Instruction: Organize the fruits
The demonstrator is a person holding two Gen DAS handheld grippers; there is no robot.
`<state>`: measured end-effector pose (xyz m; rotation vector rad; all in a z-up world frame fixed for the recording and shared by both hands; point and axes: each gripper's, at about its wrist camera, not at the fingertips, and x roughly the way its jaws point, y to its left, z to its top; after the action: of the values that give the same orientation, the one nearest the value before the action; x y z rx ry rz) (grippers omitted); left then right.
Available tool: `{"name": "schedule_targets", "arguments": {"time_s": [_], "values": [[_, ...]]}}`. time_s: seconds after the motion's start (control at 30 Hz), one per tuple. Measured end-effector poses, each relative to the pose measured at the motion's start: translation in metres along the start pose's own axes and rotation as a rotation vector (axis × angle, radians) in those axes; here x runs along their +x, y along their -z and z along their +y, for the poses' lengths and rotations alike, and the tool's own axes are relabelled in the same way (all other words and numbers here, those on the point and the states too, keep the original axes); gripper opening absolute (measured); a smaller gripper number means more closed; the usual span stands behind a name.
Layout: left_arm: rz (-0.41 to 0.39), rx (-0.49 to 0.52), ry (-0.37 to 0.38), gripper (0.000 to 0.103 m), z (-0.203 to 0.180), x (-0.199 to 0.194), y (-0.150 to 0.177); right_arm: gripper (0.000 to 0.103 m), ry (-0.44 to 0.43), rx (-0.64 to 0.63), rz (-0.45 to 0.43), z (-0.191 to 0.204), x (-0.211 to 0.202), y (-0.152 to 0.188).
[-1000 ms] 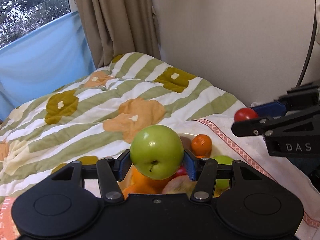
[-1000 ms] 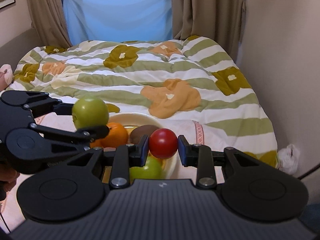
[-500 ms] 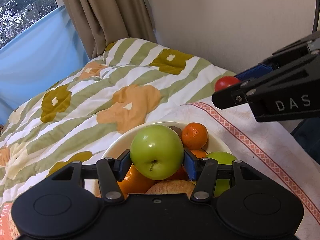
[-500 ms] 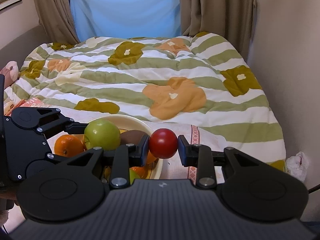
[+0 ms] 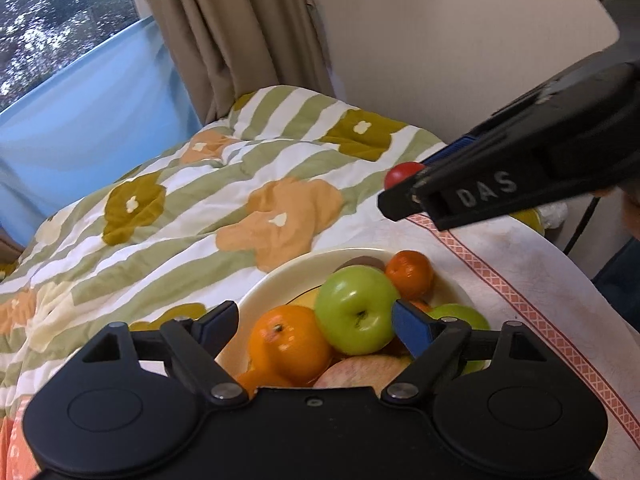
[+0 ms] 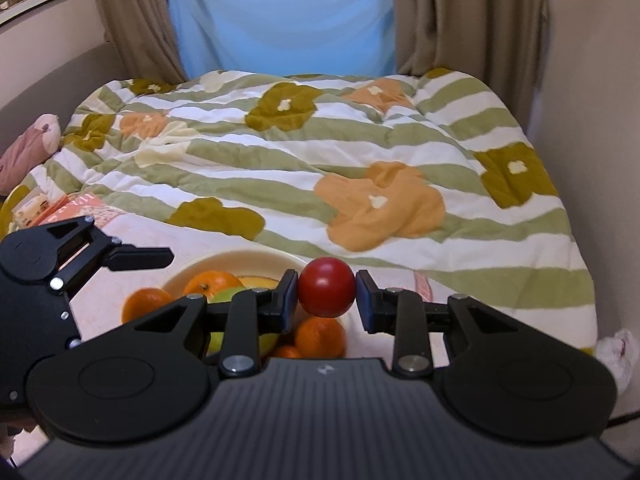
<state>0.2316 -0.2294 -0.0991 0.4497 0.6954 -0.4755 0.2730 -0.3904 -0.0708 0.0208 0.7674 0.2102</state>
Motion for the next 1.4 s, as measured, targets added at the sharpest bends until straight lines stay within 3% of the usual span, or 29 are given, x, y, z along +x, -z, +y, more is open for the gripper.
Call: {"name": "schedule_targets", "arguments": {"time_s": [0.33,0.67,0.77,0.8,1.0,1.17,1.4], "values": [[0.033,-0.119,-0.095,0.087,0.038,-0.018,0.017,0.046,-0.102,-0.047,0.041,0.030,0.043,-0.020],[0.041,-0.186,-0.151,0.087,0.058,-0.026,0.030,0.048,-0.109,-0.047,0.073,0.040,0.076,-0.016],[0.046,-0.200,-0.161,0.087,0.061,-0.028,0.035,0.089,-0.112,-0.030,0.055,0.040,0.076,-0.014],[0.047,-0.206,-0.164,0.087,0.061,-0.029,0.037,0.097,-0.111,-0.024,0.044,0.039,0.074,-0.014],[0.049,-0.246,-0.166,0.087,0.061,-0.041,0.039,0.098,-0.106,-0.021,0.040,0.038,0.068,-0.013],[0.003,-0.258,-0.171,0.087,0.059,-0.072,0.033,0.098,-0.074,-0.012,0.008,0.042,0.031,-0.013],[-0.105,-0.311,-0.180,0.087,0.061,-0.147,0.028,0.099,0.025,0.013,-0.083,0.067,-0.068,-0.007]]}}
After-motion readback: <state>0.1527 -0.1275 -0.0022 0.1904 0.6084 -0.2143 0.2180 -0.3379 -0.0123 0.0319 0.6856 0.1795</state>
